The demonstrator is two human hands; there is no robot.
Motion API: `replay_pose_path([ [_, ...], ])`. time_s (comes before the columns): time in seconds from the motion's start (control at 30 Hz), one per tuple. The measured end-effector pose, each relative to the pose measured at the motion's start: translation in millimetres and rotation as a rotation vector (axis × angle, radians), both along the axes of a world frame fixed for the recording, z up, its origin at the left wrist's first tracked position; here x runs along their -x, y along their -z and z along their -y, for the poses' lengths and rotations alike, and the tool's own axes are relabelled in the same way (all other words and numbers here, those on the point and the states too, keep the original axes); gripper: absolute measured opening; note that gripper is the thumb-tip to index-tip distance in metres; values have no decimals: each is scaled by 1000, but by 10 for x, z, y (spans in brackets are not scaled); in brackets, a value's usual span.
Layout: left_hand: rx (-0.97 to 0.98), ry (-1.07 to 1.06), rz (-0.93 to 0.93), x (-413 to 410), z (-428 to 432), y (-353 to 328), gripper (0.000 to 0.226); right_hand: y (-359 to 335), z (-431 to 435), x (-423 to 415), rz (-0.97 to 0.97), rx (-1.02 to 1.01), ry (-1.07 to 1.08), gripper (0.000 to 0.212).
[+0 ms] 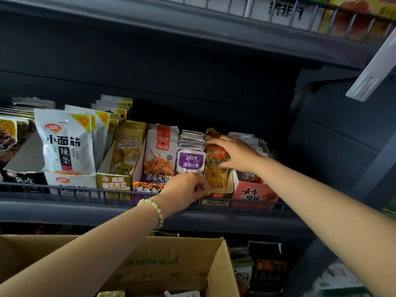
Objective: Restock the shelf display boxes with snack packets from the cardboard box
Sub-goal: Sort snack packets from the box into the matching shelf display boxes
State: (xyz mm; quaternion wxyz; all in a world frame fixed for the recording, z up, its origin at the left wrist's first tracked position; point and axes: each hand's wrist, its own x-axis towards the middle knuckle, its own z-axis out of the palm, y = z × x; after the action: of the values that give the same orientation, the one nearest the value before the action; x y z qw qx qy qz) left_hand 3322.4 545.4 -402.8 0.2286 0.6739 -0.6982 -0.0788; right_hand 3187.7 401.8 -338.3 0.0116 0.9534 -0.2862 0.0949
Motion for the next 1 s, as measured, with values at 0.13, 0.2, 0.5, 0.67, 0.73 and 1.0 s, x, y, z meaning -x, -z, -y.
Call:
replay_pose_path([
  [0.13, 22, -11, 31, 31, -152, 12, 40, 20, -90, 111, 93, -5, 12, 71],
  [0.2, 72, -14, 11, 26, -321, -9, 46, 0, -222, 191, 164, -13, -7, 64],
  [0.5, -18, -103, -54, -236, -1576, 139, 49, 553, -1473, 480, 191, -323, -114, 45],
  [0.67, -282, -181, 33, -339, -2089, 656, 52, 1251, -1938, 587, -18, -504, -68, 39],
  [0.73, -383, -167, 11, -374, -2187, 905, 52, 1395, -2026, 593, -184, -351, -70, 39],
  [1.0, -642, -88, -91, -322, -2049, 1707, 54, 1402, -2072, 605, -142, -295, -24, 38],
])
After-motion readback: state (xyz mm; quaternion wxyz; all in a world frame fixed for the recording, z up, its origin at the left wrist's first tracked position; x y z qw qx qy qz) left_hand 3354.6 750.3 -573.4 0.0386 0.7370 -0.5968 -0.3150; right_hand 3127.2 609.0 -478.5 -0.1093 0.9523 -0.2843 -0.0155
